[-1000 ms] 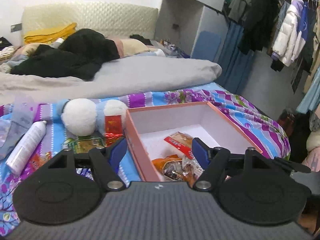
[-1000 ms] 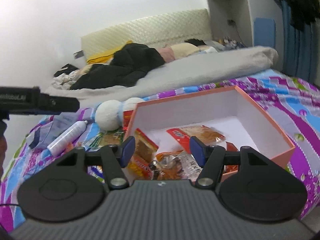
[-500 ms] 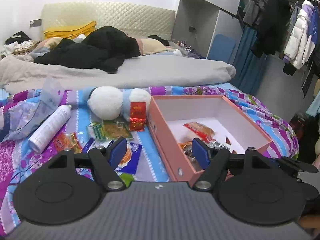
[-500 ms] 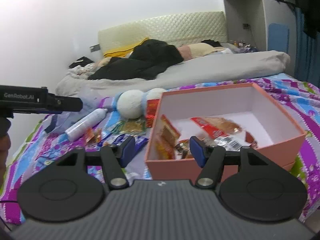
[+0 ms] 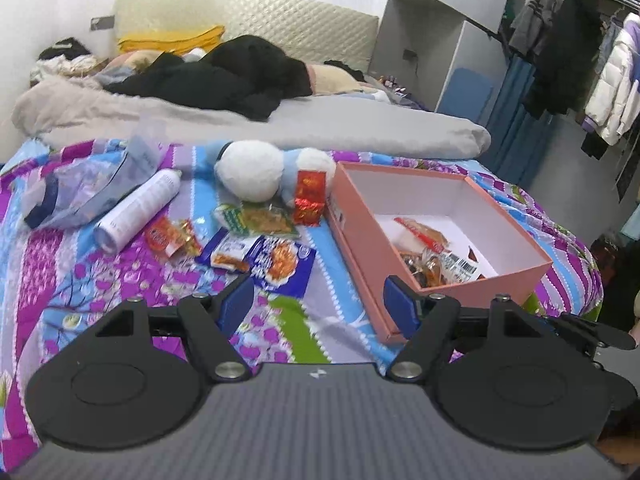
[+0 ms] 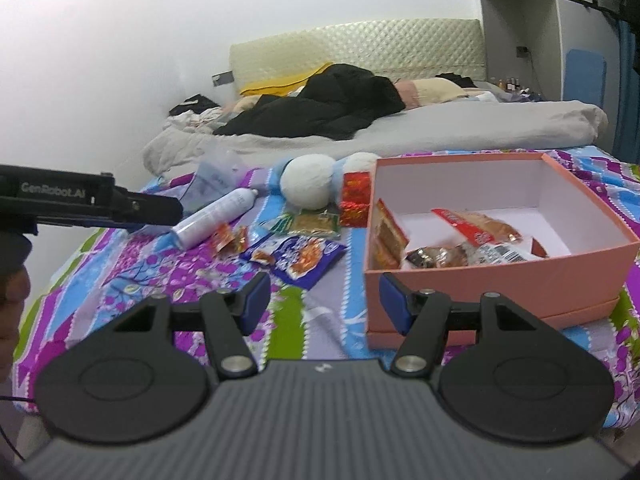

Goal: Organize snacks
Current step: 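Move both grippers back over the snack packets on the quilt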

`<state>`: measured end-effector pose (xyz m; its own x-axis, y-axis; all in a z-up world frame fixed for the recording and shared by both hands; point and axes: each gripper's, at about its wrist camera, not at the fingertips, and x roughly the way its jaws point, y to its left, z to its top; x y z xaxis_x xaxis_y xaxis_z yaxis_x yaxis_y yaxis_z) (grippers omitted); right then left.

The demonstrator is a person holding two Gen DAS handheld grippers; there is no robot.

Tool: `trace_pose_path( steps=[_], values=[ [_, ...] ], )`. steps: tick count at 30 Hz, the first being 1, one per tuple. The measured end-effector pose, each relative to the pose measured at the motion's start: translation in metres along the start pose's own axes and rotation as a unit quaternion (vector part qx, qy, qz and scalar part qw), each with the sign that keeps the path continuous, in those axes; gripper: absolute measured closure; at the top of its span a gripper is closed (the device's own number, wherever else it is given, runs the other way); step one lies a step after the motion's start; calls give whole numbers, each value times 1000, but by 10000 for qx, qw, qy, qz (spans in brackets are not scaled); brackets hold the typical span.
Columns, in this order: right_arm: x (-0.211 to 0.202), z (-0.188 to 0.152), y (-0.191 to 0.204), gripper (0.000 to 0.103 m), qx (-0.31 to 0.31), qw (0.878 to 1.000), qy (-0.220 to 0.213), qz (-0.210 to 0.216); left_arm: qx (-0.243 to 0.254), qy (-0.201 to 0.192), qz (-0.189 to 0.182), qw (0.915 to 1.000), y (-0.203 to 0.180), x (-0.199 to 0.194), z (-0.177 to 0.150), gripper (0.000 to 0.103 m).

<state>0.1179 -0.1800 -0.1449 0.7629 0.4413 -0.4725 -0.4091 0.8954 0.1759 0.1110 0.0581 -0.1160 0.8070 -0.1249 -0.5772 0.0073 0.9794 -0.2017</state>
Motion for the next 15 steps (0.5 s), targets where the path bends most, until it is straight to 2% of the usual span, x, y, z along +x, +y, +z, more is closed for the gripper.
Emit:
trace_pose_path(
  steps=[8, 15],
  values=[
    [14, -6, 21, 41, -309, 9994, 142, 102, -310, 90, 157, 9994, 31, 11, -10, 27],
    [44, -4, 38, 41, -689, 9973, 213, 160, -592, 150, 295, 9977, 60, 48, -12, 27]
  ],
)
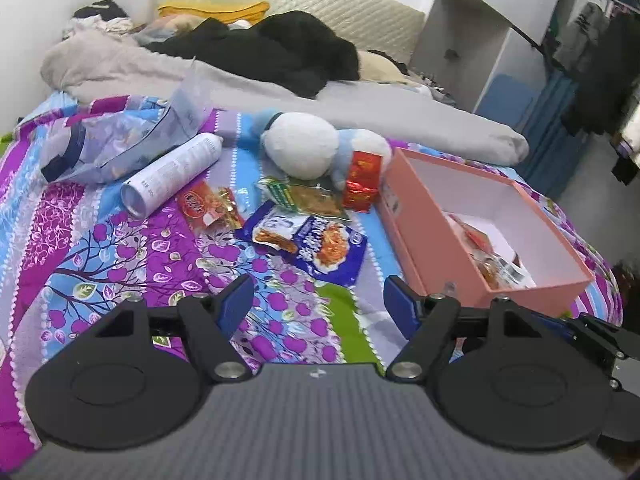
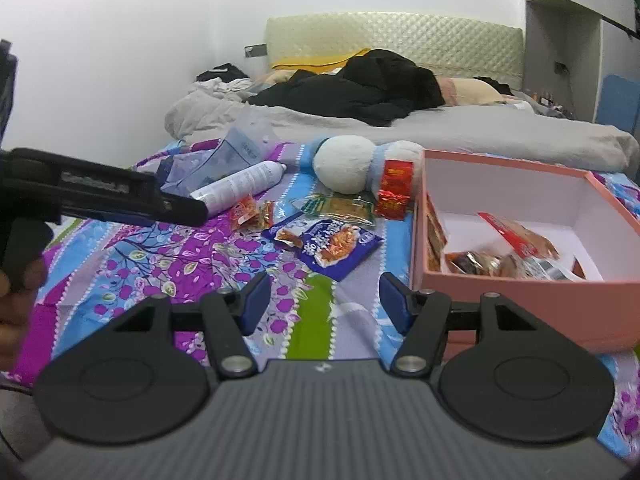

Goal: Organize snacks
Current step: 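Move both grippers back over the snack packets on the quilt, then grasp the red-labelled packet with the left gripper while the right grasps the blue-white bag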

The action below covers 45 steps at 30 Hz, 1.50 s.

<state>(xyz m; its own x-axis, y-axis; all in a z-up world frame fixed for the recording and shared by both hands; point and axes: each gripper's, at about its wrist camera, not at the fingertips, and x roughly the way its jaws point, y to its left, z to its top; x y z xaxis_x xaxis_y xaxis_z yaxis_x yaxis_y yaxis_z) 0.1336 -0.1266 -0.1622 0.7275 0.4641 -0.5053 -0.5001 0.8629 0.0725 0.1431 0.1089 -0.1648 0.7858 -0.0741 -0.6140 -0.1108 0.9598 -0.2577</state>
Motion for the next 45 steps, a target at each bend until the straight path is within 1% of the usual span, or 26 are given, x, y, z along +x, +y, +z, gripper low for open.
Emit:
trace_pose_path(
  steps=[2, 4, 7, 9, 12, 15, 17, 21, 24, 26, 27, 28, 29, 30, 33, 38, 40, 42, 45],
  values=[
    [12, 4, 5, 41, -62, 10000, 25, -6, -7, -32, 33, 10000, 8, 9, 0, 27],
    [22, 9, 9, 41, -104, 9999, -17, 17, -63, -8, 143, 9999, 21, 21, -3, 27],
    [40, 13, 17, 41, -276, 9996, -92, -37, -314, 51, 305, 9990, 44, 40, -4, 27],
    [55, 15, 20, 41, -380, 9992, -74, -61, -460, 21, 308, 9985, 57, 49, -3, 27],
    [76, 16, 22, 41, -434, 9990, 5, -49, -520, -21, 327, 9981, 68, 60, -1, 27],
    [97, 18, 24, 41, -462, 9989, 73, -44, -588, 69, 269, 9979, 78, 79, 2, 27],
    [111, 17, 25, 41, -571, 9982, 152, -119, -600, 136, 272, 9977, 85, 95, 4, 27],
    [141, 13, 23, 41, -621, 9972, 374, -159, -626, 240, 402, 9969, 102, 127, 10, 27],
    [167, 10, 20, 41, -607, 9964, 577, -94, -694, 290, 523, 9958, 118, 150, 16, 27],
    [183, 10, 19, 41, -641, 9961, 611, -29, -675, 308, 523, 9959, 126, 163, 21, 27],
    [189, 10, 19, 39, -693, 9958, 600, 19, -622, 351, 531, 9960, 129, 172, 25, 27],
    [197, 10, 20, 29, -774, 9953, 585, 71, -576, 373, 557, 9961, 131, 178, 28, 27],
    [204, 11, 21, 17, -849, 9946, 585, 95, -522, 372, 586, 9962, 132, 184, 31, 27],
    [210, 12, 21, 15, -925, 9940, 580, 108, -467, 359, 591, 9965, 132, 190, 34, 27],
    [230, 16, 22, 15, -1161, 9915, 553, 168, -291, 380, 548, 9973, 133, 207, 42, 27],
    [260, 24, 16, 15, -1278, 9878, 698, 558, 71, 498, 682, 9964, 130, 231, 51, 27],
    [271, 28, 14, 15, -1265, 9873, 756, 586, 176, 536, 773, 9954, 130, 240, 52, 27],
    [282, 30, 16, 15, -1378, 9850, 819, 636, 207, 505, 793, 9954, 133, 245, 53, 27],
    [296, 27, 25, 8, -1745, 9775, 995, 638, 239, 454, 861, 9950, 138, 251, 54, 29]
  ],
)
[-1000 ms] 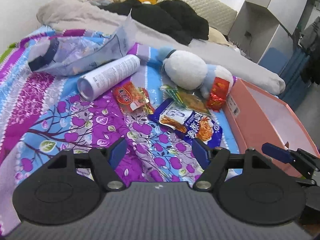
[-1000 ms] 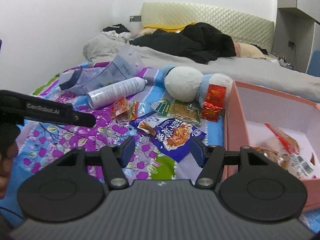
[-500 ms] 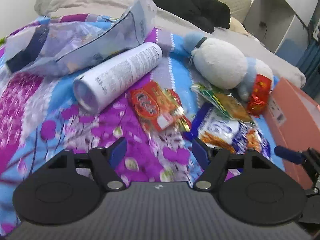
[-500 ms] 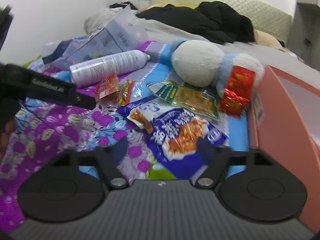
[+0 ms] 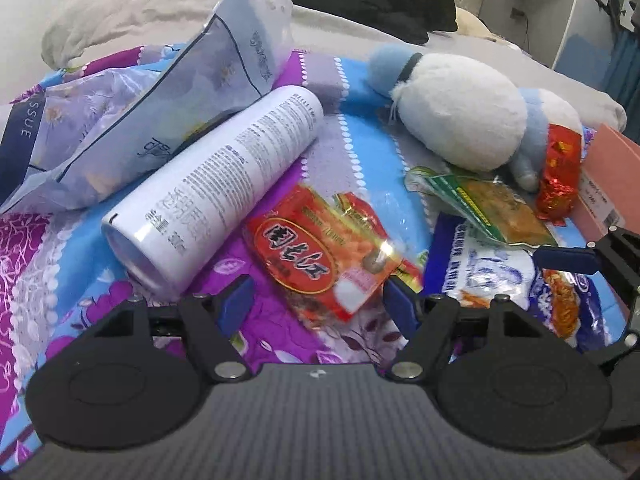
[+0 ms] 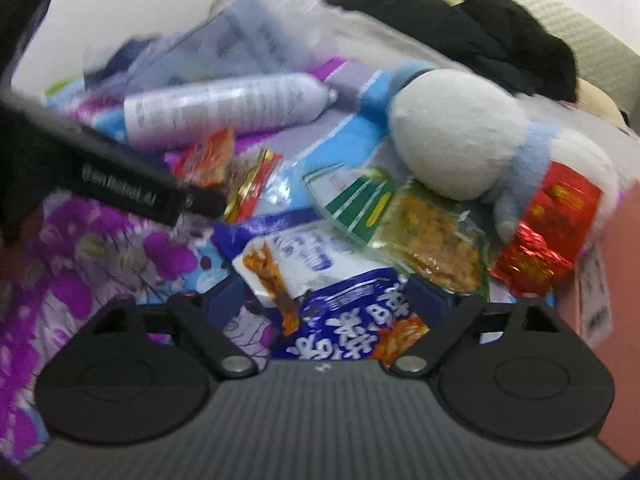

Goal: Organize snacks
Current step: 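Grasp the red-labelled packet with the left gripper while the right grasps the blue-white bag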

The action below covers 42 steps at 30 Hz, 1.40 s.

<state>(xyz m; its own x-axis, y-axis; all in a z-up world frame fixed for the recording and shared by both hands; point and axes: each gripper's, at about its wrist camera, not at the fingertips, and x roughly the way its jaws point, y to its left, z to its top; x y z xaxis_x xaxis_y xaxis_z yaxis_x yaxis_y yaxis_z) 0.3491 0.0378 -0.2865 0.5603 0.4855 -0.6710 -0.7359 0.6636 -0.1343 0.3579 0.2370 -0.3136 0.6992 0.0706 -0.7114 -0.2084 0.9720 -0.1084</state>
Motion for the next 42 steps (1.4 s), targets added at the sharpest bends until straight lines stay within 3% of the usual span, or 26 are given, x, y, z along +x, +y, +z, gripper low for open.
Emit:
trace_pose_path(
  steps=[4, 6, 7, 16, 26, 31, 42],
  values=[
    [9, -2, 8, 8, -271, 9996, 100, -43, 55, -93, 64, 9999, 2, 2, 0, 42],
    [8, -2, 7, 21, -242, 9996, 124, -96, 33, -110, 50, 9999, 3, 1, 0, 45],
    [6, -1, 8, 33, -287, 9993, 126, -226, 21, -112, 37, 9999, 3, 0, -1, 45],
    [-21, -3, 20, 63, -526, 9976, 177, -419, -176, -136, -79, 9997, 2, -33, -11, 48],
    [-79, -27, 41, 64, -527, 9974, 176, -452, -409, -36, -97, 9991, -6, -100, -50, 49],
    [-113, -43, 48, 64, -413, 9978, 176, -495, -501, -15, -190, 9986, -12, -133, -69, 57],
    [-174, -91, 67, 64, -171, 9979, 287, -558, -162, 159, -324, 9992, -39, -179, -116, 63]
  ],
)
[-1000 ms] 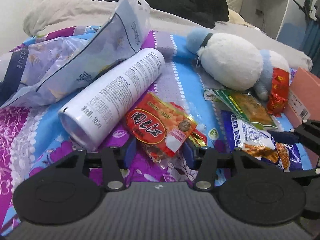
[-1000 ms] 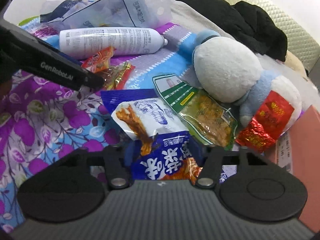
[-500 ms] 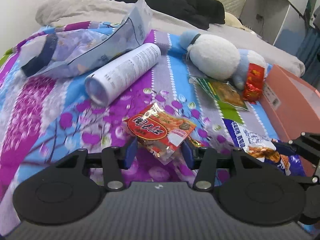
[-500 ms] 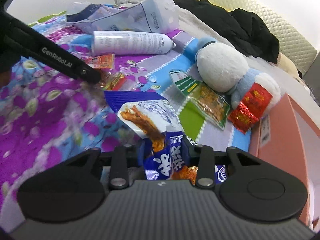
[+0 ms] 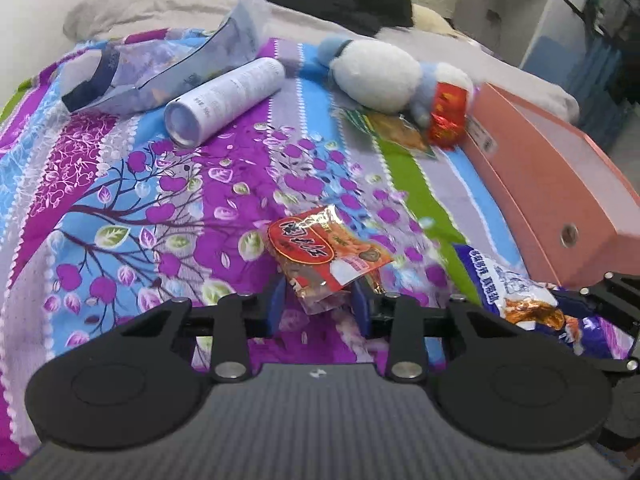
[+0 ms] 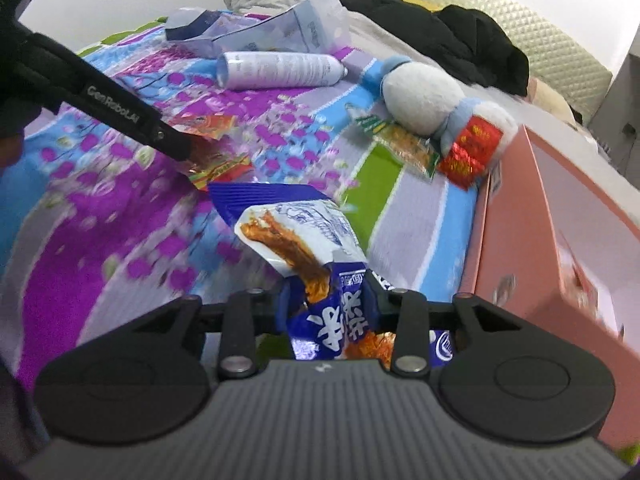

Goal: Organize snacks

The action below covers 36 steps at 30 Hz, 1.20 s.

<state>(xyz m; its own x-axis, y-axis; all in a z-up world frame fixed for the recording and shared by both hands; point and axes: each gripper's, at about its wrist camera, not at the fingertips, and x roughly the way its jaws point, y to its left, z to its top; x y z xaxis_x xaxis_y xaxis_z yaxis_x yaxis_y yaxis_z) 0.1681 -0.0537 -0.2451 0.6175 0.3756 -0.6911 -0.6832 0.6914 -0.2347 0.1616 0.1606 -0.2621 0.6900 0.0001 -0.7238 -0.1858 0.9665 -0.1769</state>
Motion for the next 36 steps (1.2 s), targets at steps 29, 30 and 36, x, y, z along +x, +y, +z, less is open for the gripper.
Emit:
trace_pose_path(
  steps=[29, 30, 36],
  values=[
    [-25, -54, -20, 16, 1935, 9772, -313, 814, -439, 686, -368, 9960, -12, -21, -48, 16],
    [-21, -55, -21, 16, 1899, 9778, -244, 858, -429, 689, -329, 9962, -13, -19, -47, 16],
    [-7, -58, -20, 15, 1814, 9789, -92, 937, -447, 837, -275, 9951, -23, -4, -42, 16]
  ],
)
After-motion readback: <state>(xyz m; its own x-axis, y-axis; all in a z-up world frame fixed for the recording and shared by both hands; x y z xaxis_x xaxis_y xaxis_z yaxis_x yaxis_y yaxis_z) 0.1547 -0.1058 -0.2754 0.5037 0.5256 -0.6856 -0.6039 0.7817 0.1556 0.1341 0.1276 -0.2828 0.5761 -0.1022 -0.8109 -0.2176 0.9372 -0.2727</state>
